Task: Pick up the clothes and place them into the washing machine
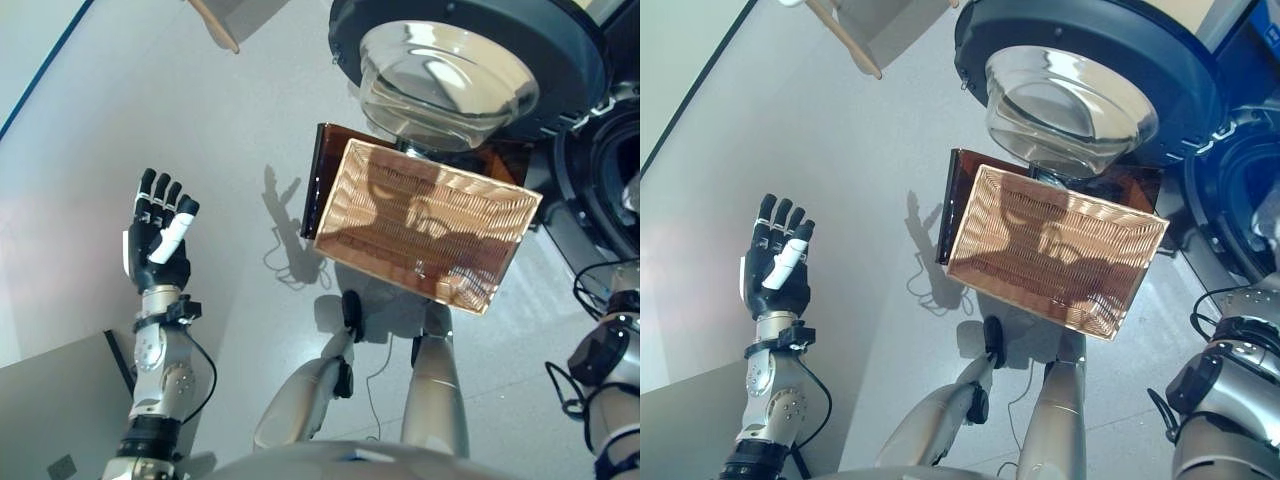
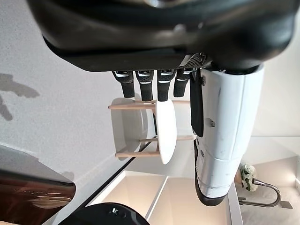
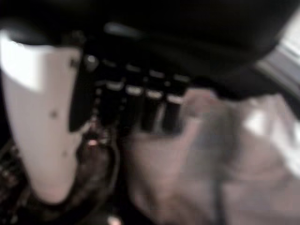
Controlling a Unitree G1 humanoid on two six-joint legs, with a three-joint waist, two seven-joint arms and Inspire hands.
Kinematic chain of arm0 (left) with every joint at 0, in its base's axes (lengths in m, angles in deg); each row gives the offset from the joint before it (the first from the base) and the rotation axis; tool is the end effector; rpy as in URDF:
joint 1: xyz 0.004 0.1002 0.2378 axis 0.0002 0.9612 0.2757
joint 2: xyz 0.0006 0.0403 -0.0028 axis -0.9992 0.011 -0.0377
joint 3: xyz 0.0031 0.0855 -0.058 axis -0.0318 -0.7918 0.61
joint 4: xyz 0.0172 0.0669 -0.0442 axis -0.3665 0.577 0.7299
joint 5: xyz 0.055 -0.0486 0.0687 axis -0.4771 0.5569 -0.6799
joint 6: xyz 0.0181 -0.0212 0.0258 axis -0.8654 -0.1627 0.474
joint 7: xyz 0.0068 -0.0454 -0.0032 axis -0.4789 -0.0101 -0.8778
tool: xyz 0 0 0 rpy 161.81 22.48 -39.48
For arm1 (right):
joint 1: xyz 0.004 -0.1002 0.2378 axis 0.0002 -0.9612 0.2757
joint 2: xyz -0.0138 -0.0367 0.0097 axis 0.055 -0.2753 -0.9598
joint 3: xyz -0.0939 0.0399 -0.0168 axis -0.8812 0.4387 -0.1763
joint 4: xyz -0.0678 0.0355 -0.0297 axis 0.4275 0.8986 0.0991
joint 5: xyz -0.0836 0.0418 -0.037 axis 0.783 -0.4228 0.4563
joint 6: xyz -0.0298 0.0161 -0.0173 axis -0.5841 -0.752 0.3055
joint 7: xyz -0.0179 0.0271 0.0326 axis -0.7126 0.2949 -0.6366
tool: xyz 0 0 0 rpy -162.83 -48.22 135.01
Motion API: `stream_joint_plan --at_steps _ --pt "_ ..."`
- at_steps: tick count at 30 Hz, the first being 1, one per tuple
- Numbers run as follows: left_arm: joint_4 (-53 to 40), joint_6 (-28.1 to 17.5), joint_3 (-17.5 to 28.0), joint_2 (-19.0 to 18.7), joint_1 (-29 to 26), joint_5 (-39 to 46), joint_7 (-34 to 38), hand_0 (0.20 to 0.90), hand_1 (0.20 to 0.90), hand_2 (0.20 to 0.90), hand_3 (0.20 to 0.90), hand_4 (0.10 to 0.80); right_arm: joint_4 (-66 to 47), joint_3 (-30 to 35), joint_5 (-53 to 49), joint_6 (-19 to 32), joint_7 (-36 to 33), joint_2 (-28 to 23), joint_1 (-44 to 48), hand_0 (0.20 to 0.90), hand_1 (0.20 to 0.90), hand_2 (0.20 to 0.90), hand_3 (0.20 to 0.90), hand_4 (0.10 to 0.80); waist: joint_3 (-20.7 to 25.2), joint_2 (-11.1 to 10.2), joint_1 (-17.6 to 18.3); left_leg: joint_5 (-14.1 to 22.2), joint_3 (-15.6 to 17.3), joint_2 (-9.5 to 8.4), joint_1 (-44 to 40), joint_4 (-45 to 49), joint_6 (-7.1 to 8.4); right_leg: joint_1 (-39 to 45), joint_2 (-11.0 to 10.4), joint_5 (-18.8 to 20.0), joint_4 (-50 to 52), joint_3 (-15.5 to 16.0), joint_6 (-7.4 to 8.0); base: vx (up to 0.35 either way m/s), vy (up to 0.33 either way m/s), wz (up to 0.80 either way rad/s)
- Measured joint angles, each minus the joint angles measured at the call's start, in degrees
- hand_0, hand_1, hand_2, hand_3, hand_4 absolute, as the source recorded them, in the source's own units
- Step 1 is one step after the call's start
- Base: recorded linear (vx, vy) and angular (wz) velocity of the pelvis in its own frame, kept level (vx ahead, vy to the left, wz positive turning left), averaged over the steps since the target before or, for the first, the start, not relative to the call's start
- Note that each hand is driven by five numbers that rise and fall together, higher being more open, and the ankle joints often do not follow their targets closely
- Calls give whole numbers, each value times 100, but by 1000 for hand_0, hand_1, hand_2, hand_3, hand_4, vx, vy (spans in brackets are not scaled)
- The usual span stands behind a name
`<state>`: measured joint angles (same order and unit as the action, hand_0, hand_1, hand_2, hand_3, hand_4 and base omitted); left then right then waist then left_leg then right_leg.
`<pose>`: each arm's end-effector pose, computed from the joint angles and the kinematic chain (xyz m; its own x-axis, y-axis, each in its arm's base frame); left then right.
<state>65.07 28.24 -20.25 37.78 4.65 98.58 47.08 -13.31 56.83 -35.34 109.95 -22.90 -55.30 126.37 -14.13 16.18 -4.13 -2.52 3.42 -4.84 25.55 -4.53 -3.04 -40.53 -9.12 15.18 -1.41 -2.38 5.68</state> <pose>0.1886 0.2154 0.0364 0.9308 0.2945 0.2164 -0.1617 0.8629 -0.4789 0.2291 -0.4074 0.1549 0.0172 -0.9778 -0.2089 0.4851 -0.1746 0.8568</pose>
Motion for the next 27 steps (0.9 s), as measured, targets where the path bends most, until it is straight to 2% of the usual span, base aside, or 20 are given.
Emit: stream_joint_plan --at_steps 12,16,20,23,27 --pt "0 0 42 17 5 1 0 900 900 900 900 800 -219 -76 499 -15 -76 204 -276 900 900 900 900 800 5 6 12 -1 -52 3 -6 1 -4 6 -1 -4 38 19 -3 -11 1 6" --pt "65 -1 146 22 9 2 -7 900 900 900 900 800 -149 -677 1160 -459 -113 250 -842 900 900 900 900 800 1 -6 126 -1 -135 27 -36 45 -1 19 -2 -81 224 149 -57 -22 -35 6" --pt "201 0 199 74 16 -5 -9 900 900 900 900 800 -230 -1125 1907 -883 186 413 -1463 900 900 900 900 800 -30 -135 277 26 -150 36 -344 33 27 319 -6 -157 242 205 -29 6 -47 5" --pt "276 -2 233 73 3 -23 -8 900 900 900 900 800 -245 -1371 2242 -987 354 602 -1681 900 900 900 900 800 29 -276 380 41 -166 67 -449 35 53 430 16 -224 244 240 8 -4 -21 3" --pt "379 4 235 76 39 -178 3 900 900 900 900 800 -233 -1396 2363 -1098 492 781 -1791 900 900 900 900 800 56 -453 456 18 -228 114 -574 27 80 605 39 -224 200 333 -14 -8 0 3"
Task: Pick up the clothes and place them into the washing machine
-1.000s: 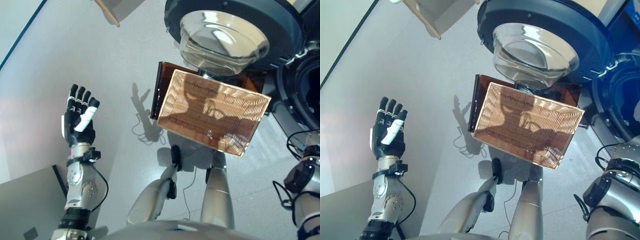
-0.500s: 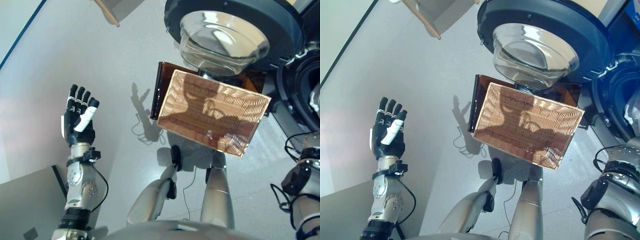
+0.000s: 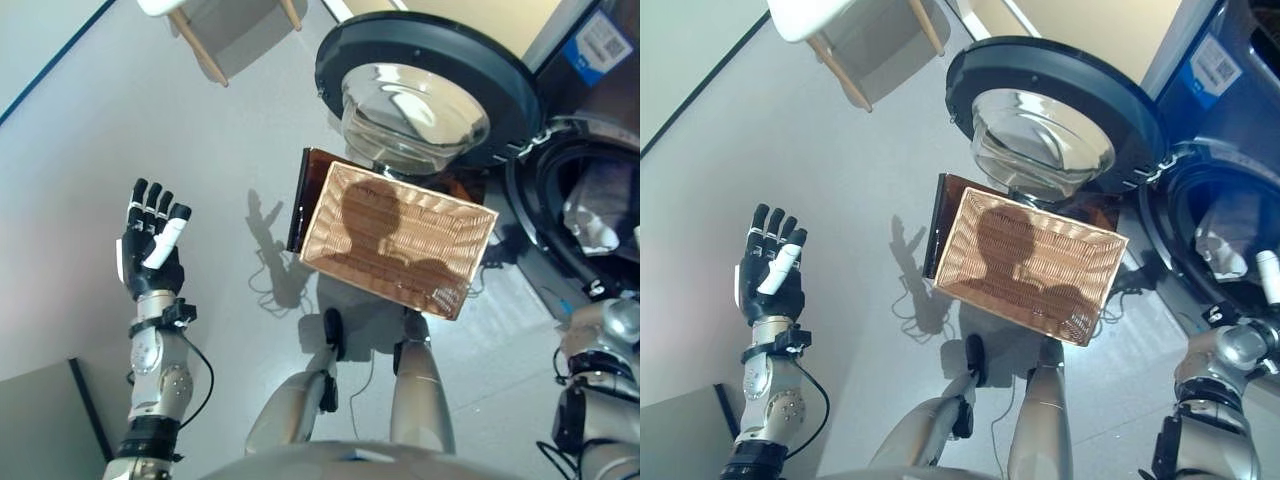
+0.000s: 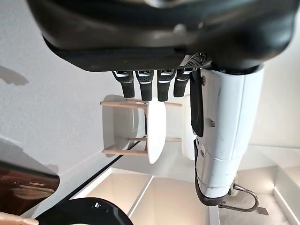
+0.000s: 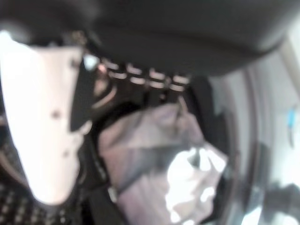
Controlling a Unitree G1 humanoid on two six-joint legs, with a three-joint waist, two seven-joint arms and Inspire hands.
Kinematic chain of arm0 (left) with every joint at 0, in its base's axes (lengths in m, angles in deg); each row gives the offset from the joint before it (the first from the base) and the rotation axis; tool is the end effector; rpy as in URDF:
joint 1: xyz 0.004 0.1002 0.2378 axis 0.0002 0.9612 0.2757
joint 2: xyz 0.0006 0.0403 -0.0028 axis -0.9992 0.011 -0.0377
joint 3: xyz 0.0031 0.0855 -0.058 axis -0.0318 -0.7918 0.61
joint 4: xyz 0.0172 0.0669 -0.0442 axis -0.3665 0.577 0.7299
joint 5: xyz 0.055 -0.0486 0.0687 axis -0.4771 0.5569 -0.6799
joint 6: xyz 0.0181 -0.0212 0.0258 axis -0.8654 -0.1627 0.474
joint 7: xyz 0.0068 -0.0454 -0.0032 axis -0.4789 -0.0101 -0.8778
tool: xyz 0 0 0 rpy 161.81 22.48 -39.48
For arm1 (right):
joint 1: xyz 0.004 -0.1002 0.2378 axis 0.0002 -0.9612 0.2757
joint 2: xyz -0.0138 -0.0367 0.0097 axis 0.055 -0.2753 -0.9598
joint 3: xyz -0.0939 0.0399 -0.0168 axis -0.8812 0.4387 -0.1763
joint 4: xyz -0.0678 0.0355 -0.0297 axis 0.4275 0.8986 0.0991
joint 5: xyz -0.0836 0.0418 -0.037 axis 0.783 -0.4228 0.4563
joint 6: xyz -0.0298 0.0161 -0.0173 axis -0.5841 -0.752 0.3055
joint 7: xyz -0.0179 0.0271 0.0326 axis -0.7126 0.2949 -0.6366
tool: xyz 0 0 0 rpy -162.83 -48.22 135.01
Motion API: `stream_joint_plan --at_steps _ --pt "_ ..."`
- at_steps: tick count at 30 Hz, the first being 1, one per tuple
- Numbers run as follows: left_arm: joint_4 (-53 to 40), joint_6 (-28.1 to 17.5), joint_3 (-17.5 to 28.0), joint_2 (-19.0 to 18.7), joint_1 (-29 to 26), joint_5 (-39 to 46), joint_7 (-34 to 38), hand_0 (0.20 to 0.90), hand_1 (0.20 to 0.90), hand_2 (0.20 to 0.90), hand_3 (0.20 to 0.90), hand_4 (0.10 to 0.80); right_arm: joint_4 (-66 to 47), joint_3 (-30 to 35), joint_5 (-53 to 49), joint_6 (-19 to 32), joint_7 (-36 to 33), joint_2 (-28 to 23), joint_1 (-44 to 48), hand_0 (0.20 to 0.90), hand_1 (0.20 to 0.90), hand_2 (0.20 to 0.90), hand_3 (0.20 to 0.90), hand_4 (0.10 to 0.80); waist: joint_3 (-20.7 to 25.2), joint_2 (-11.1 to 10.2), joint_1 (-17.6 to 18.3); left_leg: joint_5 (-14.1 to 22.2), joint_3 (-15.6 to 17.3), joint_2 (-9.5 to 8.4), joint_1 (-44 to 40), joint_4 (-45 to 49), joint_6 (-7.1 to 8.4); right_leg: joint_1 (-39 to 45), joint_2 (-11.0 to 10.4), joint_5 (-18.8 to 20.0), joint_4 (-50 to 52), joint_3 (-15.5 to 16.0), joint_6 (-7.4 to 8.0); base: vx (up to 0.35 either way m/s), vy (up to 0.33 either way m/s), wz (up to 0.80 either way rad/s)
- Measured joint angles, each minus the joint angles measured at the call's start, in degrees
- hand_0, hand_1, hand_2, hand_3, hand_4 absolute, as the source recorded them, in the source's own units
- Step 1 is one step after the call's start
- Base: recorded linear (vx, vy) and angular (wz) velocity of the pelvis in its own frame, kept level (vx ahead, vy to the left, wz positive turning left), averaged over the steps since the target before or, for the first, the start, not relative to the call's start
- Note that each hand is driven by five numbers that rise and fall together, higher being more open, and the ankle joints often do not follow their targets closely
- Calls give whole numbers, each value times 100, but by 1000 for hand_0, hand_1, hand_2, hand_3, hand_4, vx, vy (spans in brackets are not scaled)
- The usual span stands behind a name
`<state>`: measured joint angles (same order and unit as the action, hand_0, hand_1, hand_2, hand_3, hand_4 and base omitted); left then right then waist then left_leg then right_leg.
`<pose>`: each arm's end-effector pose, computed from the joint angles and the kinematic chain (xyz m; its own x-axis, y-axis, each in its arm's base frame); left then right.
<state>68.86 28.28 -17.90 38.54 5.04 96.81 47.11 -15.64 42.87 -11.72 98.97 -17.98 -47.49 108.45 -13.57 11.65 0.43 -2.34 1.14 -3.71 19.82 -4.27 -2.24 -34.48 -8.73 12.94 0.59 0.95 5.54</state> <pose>0.1841 0.2230 0.0252 0.9262 0.3399 0.1629 -0.2363 0.8604 -0.4515 0.2109 -0.3713 0.0576 0.3171 -0.9449 -0.0811 0.9259 0.2899 0.2423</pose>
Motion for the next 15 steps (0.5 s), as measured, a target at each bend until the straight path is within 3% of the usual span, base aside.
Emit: stream_joint_plan --at_steps 8,15 --pt "26 6 174 59 46 -88 12 900 900 900 900 800 -1 -636 580 -117 299 185 -358 900 900 900 900 800 125 -216 25 18 -115 59 -305 -23 -8 437 25 48 -125 156 -90 39 -8 3" --pt "402 17 359 77 225 -309 34 900 900 900 900 800 -415 -1236 905 -120 578 1206 -820 900 900 900 900 800 409 -696 20 201 -127 222 -929 -26 104 1233 187 -4 -511 249 -89 95 -29 -3"
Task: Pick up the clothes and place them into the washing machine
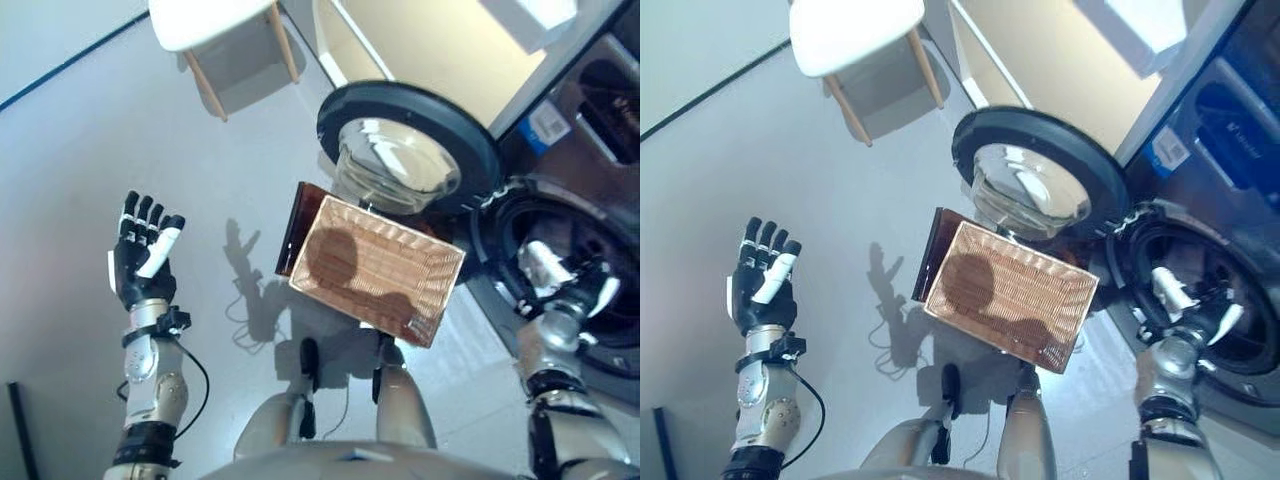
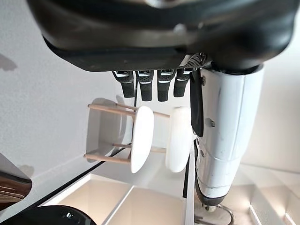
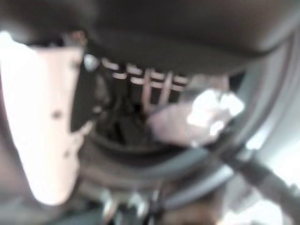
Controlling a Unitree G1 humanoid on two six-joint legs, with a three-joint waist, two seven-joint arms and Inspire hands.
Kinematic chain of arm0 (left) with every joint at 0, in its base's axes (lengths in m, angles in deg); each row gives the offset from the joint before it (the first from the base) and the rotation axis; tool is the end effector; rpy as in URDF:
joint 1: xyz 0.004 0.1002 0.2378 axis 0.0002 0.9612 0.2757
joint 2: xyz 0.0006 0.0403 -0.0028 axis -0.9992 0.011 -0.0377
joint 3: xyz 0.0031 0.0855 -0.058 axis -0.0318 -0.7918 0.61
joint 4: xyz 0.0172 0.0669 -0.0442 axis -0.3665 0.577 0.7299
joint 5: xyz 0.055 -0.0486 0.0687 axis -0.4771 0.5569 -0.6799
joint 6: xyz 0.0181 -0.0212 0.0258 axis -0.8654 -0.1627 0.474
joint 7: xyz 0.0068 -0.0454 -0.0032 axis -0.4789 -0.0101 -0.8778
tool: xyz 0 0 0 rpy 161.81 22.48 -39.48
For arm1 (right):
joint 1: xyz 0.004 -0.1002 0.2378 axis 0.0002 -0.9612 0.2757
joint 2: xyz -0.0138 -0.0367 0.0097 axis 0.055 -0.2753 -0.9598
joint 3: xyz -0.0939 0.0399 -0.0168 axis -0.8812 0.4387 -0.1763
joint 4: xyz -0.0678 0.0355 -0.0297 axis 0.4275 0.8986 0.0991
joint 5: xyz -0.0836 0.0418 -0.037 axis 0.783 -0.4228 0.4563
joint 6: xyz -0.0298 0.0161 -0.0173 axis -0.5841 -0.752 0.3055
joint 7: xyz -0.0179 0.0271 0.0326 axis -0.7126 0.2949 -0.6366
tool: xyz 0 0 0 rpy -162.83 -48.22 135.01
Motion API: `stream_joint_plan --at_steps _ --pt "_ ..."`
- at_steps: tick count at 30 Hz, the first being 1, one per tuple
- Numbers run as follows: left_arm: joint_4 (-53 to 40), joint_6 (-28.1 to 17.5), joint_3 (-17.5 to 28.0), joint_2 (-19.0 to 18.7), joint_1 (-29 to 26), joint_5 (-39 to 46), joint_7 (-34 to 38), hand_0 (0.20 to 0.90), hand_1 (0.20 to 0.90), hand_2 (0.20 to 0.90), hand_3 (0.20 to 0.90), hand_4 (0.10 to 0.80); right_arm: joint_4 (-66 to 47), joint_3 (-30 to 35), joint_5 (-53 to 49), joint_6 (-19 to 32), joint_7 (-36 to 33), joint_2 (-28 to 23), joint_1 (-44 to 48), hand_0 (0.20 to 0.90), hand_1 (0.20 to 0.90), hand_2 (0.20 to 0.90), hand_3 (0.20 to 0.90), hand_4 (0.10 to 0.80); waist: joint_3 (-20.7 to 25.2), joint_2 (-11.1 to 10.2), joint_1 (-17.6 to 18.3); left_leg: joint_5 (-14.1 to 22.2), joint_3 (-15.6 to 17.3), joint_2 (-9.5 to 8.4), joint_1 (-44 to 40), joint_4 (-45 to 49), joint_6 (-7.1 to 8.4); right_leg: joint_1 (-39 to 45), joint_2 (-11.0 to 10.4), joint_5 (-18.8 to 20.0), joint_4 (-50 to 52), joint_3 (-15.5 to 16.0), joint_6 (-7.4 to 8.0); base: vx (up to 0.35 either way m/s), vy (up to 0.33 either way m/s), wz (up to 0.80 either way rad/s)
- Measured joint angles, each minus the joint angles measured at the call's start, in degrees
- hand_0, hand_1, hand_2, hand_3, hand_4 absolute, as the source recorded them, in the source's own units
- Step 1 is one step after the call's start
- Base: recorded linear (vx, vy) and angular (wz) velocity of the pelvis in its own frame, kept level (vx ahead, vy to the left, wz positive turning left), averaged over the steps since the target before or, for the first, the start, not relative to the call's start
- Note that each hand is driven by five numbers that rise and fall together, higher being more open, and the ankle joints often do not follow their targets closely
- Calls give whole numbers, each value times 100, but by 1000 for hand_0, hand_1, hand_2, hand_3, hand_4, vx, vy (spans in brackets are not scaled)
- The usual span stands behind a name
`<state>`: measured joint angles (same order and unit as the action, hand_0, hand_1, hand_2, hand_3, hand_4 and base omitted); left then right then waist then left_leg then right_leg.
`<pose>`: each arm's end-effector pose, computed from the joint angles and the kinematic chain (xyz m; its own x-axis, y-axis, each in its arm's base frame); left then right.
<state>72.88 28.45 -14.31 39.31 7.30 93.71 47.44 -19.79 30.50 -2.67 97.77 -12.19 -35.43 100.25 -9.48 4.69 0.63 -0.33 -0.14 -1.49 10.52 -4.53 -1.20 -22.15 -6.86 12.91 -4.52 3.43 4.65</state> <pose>0.1694 0.2352 0.0089 0.9096 0.4074 0.0810 -0.3469 0.8524 -0.3914 0.2007 -0.2983 -0.0112 0.6221 -0.7538 -0.2115 0.7722 0.6354 0.0066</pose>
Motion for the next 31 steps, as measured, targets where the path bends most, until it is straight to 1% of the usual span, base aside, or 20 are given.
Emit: stream_joint_plan --at_steps 1,3,4,6,7,10,11,14,15,20,23,26,27,29,31 --pt "61 5 29 -3 47 -53 56 900 900 900 900 800 -15 -109 47 -1 102 152 -89 900 900 900 900 800 31 -90 -1 13 3 43 -118 0 -6 138 37 -13 -18 22 -14 98 -20 -4" --pt "75 16 67 -2 152 -83 101 900 900 900 900 800 -26 -203 66 -16 124 291 -273 900 900 900 900 800 89 -204 -16 38 -2 76 -224 -1 10 253 73 -30 -17 45 -37 85 -8 -3" --pt "99 26 89 -1 245 -82 144 900 900 900 900 800 -52 -260 87 -53 195 361 -395 900 900 900 900 800 114 -253 -14 57 -3 98 -338 -1 11 364 91 -11 -18 50 -78 111 -17 -1" --pt "134 52 89 -3 315 -83 163 900 900 900 900 800 -63 -296 172 -120 229 385 -497 900 900 900 900 800 159 -303 -25 79 6 99 -415 -2 1 441 91 -24 -20 48 -82 104 -11 -1" --pt "160 77 122 12 350 -157 183 900 900 900 900 800 -85 -342 209 -128 215 412 -562 900 900 900 900 800 175 -340 -29 95 12 102 -490 -3 -5 517 85 -69 -21 57 -31 94 -6 -2" --pt "307 211 288 77 416 -285 232 900 900 900 900 800 -200 -556 496 -217 286 521 -838 900 900 900 900 800 238 -429 -48 161 22 134 -812 -5 -6 823 115 -108 -23 57 -50 107 -8 -5" --pt "307 232 313 68 437 -327 235 900 900 900 900 800 -256 -599 638 -242 356 573 -943 900 900 900 900 800 276 -482 -84 178 20 147 -890 -4 -4 896 127 -165 -24 54 -16 92 -2 -3" --pt "365 287 314 59 515 -543 252 900 900 900 900 800 -243 -866 942 -345 403 647 -1149 900 900 900 900 800 396 -577 -158 225 24 194 -1119 -4 19 1126 180 -187 -26 56 -60 67 3 -1" --pt "420 300 315 28 561 -683 254 900 900 900 900 800 -233 -1027 1195 -417 419 634 -1201 900 900 900 900 800 452 -598 -160 245 24 214 -1202 -5 16 1201 189 -244 -25 64 -38 73 -3 3" --pt "733 417 320 -19 724 -1031 302 900 900 900 900 800 -247 -1428 2207 -616 469 681 -1416 900 900 900 900 800 699 -656 -199 319 24 277 -1542 -6 32 1575 243 -316 -47 80 -56 51 0 10" --pt "796 430 316 -18 851 -1200 350 900 900 900 900 800 -253 -1454 2204 -616 488 725 -1573 900 900 900 900 800 910 -700 -257 320 15 289 -1542 -5 36 1590 247 -324 -46 112 -62 1 0 13" --pt "1043 487 320 -18 898 -1343 373 900 900 900 900 800 -262 -1482 2198 -619 660 733 -1750 900 900 900 900 800 947 -704 -291 325 -25 308 -1719 -7 45 1813 253 -320 -48 190 -85 -19 -27 9" --pt "1184 488 337 -28 902 -1453 412 900 900 900 900 800 -262 -1574 2187 -620 718 740 -1791 900 900 900 900 800 998 -738 -304 325 -31 315 -1728 -9 48 1831 254 -360 -49 201 -61 -29 -28 10" --pt "1281 505 377 -28 919 -1508 454 900 900 900 900 800 -272 -1695 2193 -620 740 752 -1793 900 900 900 900 800 1022 -779 -316 321 -33 332 -1723 -32 60 1831 261 -365 -50 205 -66 -19 -29 15" --pt "1366 538 481 -19 966 -1517 493 900 900 900 900 800 -667 -1929 2208 -697 847 778 -1943 900 900 900 900 800 1065 -862 -316 319 -60 387 -1721 -33 130 1849 277 -369 -49 230 -76 -9 -19 13"
